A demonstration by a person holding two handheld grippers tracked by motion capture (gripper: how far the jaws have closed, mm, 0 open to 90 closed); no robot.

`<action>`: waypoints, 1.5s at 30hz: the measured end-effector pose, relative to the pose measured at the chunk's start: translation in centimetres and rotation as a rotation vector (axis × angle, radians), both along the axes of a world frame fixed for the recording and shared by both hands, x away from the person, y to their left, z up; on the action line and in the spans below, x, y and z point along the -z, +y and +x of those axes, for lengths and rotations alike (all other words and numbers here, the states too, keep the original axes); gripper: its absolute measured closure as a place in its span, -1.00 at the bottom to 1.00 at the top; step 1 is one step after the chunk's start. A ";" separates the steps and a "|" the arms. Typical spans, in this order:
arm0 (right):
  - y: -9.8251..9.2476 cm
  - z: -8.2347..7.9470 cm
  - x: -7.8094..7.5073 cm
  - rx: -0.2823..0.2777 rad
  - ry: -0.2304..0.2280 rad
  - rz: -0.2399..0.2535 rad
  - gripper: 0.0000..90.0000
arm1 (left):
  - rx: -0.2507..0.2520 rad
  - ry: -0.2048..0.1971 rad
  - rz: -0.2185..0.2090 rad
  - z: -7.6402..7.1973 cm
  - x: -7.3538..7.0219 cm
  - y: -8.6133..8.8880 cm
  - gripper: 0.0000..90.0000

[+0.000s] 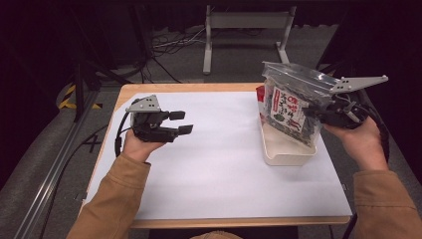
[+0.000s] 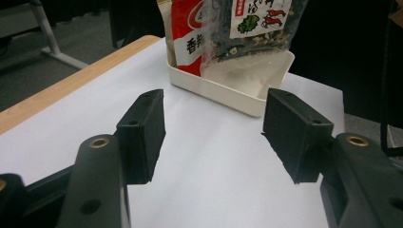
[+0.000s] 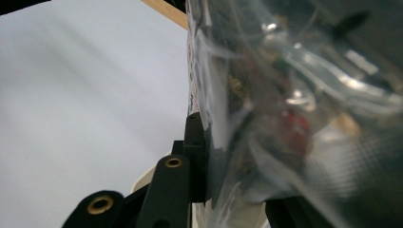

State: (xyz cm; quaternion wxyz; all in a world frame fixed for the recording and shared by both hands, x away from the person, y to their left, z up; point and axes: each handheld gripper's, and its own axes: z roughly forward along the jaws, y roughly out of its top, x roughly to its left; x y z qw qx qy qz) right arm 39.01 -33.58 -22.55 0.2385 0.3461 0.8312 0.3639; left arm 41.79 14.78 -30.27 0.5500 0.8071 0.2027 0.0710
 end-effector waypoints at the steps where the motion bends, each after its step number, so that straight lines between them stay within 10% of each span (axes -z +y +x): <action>1: 0.0 0.1 0.1 0.004 0.005 -0.003 0.70 | 0.001 0.002 0.000 0.0 0.0 0.0 -0.11; 45: -1.7 1.0 3.8 0.059 0.121 0.037 0.71 | -0.007 0.012 0.010 0.0 0.2 0.0 -0.14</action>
